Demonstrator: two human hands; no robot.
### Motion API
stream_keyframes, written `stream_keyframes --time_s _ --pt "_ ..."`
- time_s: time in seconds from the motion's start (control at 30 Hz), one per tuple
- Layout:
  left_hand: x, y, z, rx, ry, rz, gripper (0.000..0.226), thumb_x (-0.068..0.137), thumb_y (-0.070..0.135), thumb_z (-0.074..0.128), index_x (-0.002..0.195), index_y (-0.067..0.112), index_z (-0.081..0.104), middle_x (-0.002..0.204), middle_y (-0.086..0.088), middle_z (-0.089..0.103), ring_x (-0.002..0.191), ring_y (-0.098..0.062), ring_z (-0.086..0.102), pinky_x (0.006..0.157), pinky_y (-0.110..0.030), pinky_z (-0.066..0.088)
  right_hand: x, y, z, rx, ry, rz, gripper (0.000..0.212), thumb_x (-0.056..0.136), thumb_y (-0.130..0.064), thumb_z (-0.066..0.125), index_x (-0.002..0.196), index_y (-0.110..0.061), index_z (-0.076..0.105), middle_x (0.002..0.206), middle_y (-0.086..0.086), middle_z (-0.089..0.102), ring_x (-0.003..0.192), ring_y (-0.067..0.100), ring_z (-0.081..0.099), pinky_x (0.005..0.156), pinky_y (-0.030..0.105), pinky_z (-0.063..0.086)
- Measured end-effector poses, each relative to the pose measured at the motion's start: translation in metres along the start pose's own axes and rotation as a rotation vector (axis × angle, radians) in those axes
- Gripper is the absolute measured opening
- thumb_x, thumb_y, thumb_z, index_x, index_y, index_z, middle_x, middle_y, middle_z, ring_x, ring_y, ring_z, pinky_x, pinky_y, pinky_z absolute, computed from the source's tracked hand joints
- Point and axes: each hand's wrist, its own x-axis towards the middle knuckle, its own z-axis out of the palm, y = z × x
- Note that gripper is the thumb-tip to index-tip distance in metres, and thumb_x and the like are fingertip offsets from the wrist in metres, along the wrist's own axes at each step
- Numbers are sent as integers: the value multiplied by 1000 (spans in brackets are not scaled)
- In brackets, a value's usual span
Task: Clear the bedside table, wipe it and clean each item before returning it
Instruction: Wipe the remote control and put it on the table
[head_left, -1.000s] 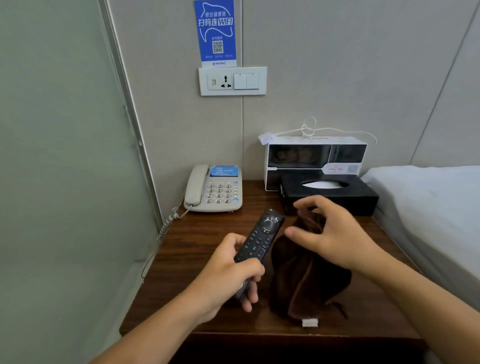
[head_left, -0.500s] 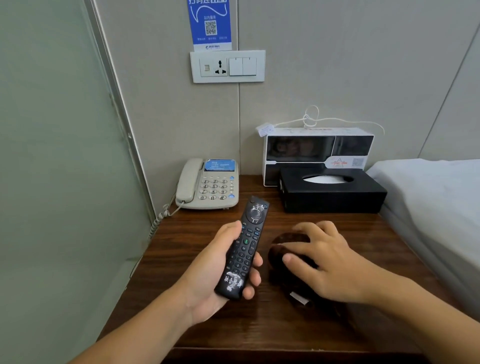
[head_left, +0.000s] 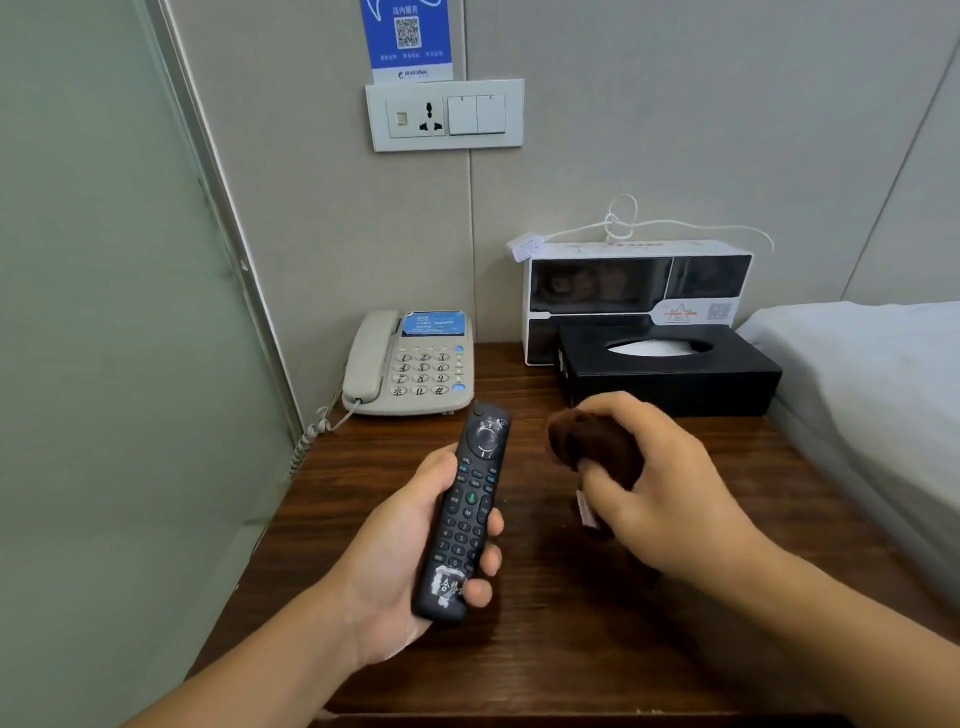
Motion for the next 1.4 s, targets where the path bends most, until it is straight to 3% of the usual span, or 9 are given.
stream_keyframes --time_s 0.13,0.37,0.53,0.67,0.8,0.97,1.13,1.27,1.4 --pt "9 -11 0 -4 -41 24 32 100 42 50 128 47 64 92 -24 60 55 -30 54 53 -33 38 9 -15 5 114 323 -36 46 86 -12 76 117 -45 67 112 -9 60 106 2 59 88 6 41" --pt "9 -14 24 12 70 231 22 93 35 51 103 34 70 71 -21 63 45 -28 51 50 -38 22 3 -31 32 182 145 -131 35 96 -51 54 126 -40 70 135 -9 48 133 15 47 110 36 42" --pt "-9 -10 32 117 21 206 18 104 38 46 103 35 64 78 -17 59 49 -23 45 44 -27 29 17 -35 27 325 137 5 43 91 -34 72 130 -32 57 115 -18 64 111 1 63 92 20 51" --pt "-18 -9 36 134 24 149 22 109 36 41 107 29 62 79 -14 58 51 -21 45 39 -22 32 6 -37 29 58 204 -135 30 88 -30 70 118 -27 67 113 -17 57 109 4 59 92 18 48" --pt "-20 -7 35 148 48 135 20 109 32 42 109 28 62 79 -13 57 50 -20 45 40 -23 31 -3 -38 26 6 37 -231 33 87 -41 61 117 -30 69 115 -19 52 109 6 59 89 29 55" --pt "-21 -3 36 210 3 144 24 111 38 38 115 36 61 84 -16 57 51 -20 44 40 -23 33 13 -22 7 -58 174 -174 29 87 -26 71 116 -26 74 107 -13 56 99 8 61 83 33 57" --pt "-20 -10 40 259 27 112 24 110 40 37 114 34 61 83 -16 57 50 -20 44 41 -24 31 -11 -31 8 -140 -39 -262 33 89 -35 61 120 -35 72 110 -15 52 97 10 59 79 32 57" --pt "-15 -12 46 231 20 116 24 110 39 38 116 35 61 82 -15 58 50 -20 44 41 -23 32 -5 -26 0 -209 97 -183 32 89 -28 66 120 -32 73 107 -9 53 92 12 57 72 34 57" --pt "-16 -14 49 215 23 108 25 110 38 38 114 31 62 80 -16 57 47 -20 42 40 -22 30 -21 -33 2 -214 -14 -281 37 87 -34 56 120 -35 71 108 -8 52 90 15 57 68 36 57"
